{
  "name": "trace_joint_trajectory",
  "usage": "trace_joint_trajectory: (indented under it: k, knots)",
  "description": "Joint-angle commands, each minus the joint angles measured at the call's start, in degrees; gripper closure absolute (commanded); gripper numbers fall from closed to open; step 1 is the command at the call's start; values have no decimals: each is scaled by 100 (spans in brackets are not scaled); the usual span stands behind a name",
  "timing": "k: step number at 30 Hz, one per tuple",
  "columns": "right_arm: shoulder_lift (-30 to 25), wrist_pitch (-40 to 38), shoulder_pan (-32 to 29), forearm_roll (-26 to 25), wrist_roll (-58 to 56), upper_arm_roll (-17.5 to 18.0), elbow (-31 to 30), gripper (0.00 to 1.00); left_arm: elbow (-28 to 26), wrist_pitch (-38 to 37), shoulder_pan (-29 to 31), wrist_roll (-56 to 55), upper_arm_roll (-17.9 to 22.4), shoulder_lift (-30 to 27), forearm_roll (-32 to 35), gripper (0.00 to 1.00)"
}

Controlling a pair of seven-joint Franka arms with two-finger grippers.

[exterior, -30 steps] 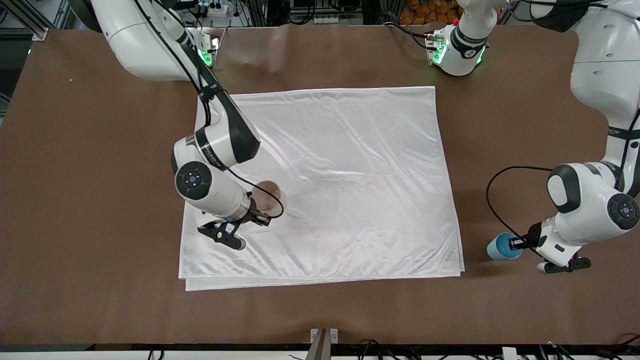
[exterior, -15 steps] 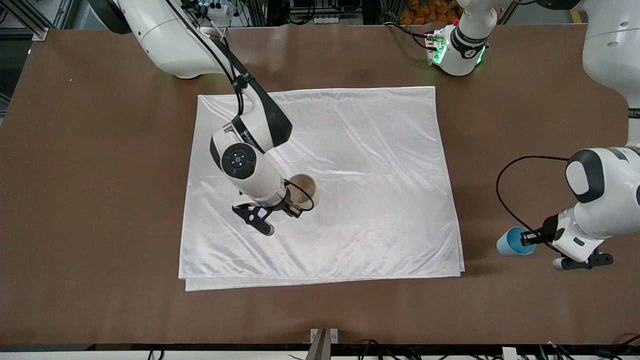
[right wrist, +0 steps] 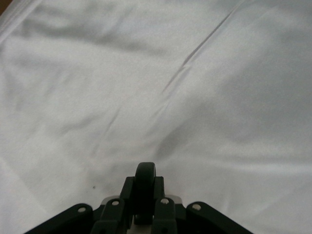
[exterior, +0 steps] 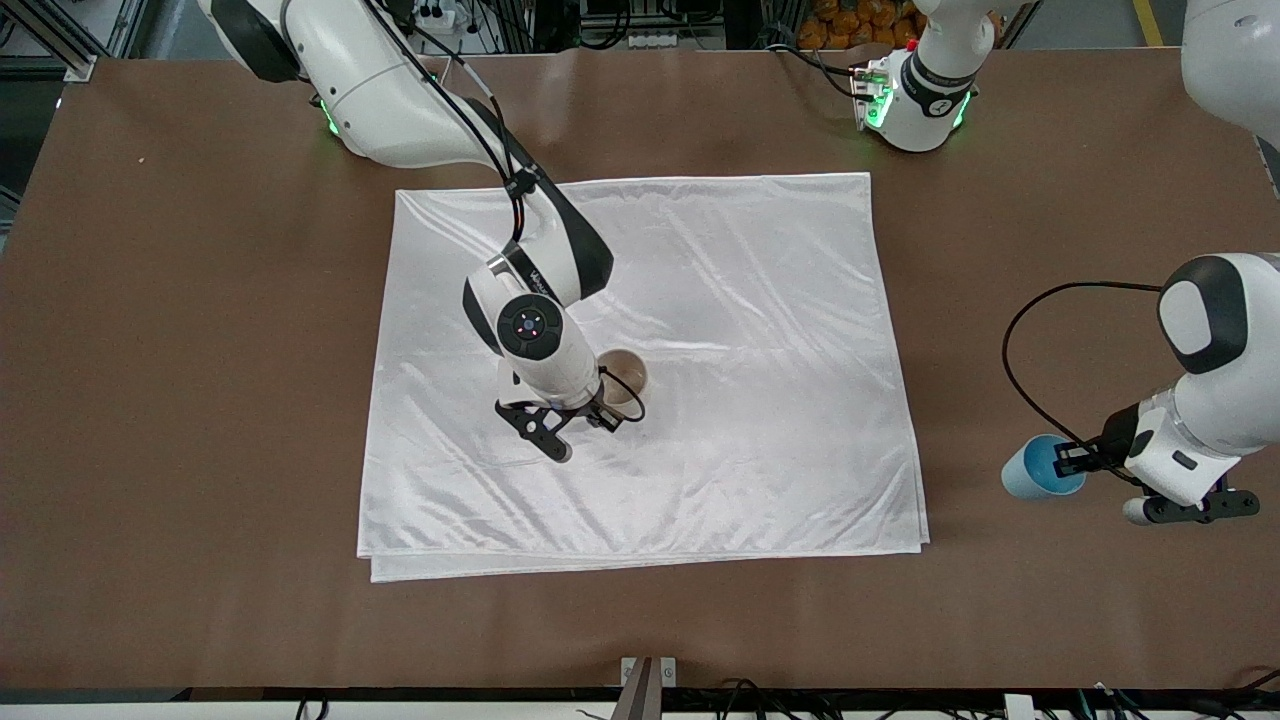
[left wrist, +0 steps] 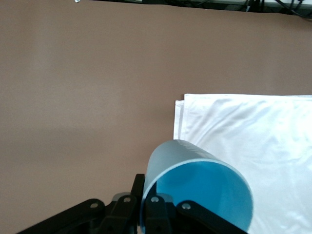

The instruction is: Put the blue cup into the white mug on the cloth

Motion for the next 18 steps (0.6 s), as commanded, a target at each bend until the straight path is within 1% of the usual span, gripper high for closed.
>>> trace_joint_trajectory:
  k: [1,3,5,8,12,16,18]
  knots:
    - [-14,-96,-11,-116,74,-35,102,0,-69,-265,14,41,-106,-336,57,100]
    - [-84,-96,-81,-125,39,-35,102,0,-51,-318,13,6,-211,-371,57,100]
    - [-102,-122,-187,-142,-39,-35,111,0,-7,-406,31,-47,-404,-372,40,100]
    - [-181,-271,-389,-326,-399,0,102,0,28,-441,31,-231,-615,-433,40,100]
    - [-286,-552,-740,-415,-1093,35,94,0,37,-441,5,-609,-958,-433,40,100]
    - [-479,-965,-1276,-415,-2050,281,76,0,37,-441,-83,-1031,-1266,-398,110,100]
    - [-576,-1228,-1513,-415,-2481,334,76,0,37,-441,-258,-1180,-1302,-380,119,100]
